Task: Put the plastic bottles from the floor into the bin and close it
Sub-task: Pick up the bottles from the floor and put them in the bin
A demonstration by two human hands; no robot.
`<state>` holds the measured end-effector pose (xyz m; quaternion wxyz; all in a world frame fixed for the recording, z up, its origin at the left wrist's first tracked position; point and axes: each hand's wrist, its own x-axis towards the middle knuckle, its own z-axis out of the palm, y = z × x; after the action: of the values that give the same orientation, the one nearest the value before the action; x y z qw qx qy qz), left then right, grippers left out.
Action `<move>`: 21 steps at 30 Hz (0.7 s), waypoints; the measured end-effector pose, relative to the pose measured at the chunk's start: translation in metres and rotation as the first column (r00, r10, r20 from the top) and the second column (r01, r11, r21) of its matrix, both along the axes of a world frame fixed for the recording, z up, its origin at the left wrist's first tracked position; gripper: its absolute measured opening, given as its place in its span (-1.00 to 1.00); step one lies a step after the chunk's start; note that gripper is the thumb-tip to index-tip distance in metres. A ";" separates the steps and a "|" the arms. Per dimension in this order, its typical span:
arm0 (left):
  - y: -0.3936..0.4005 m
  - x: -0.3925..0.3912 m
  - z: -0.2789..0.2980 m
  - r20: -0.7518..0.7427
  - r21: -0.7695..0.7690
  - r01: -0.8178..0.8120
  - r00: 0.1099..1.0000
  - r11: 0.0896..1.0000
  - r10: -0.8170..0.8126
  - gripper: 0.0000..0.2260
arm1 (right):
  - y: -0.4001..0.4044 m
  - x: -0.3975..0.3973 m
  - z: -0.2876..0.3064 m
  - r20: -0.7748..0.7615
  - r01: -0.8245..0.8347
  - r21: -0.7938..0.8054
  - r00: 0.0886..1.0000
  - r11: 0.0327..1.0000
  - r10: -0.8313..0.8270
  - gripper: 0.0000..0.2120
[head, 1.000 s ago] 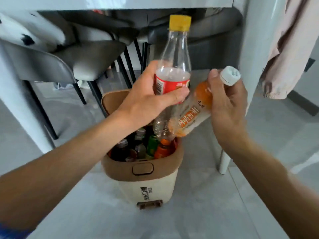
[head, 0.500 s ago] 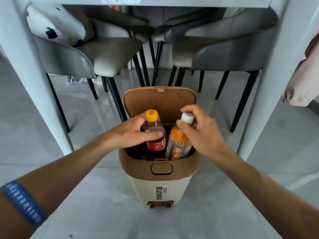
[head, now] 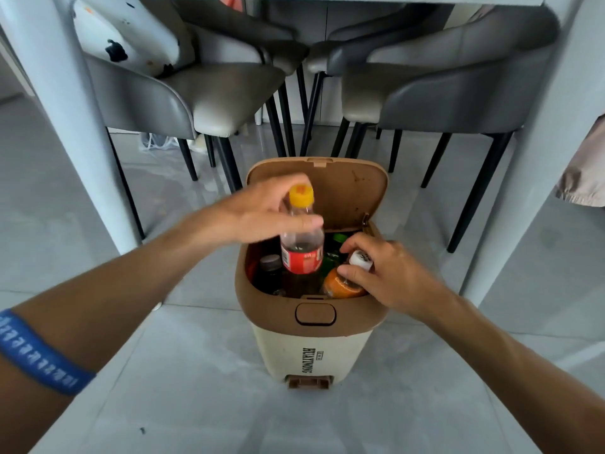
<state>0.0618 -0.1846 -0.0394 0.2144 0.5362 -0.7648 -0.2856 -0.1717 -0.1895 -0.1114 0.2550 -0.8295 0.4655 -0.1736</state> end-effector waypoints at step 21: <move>-0.003 0.027 -0.035 -0.016 0.289 0.008 1.000 0.957 -0.004 -0.70 | -0.019 0.021 -0.014 0.022 0.017 -0.039 1.000 0.999 -0.016 -0.83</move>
<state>0.0888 -0.1877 -0.0749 0.1386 0.5573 -0.7150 -0.3988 -0.1505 -0.2088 -0.1258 0.2423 -0.8286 0.4661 -0.1936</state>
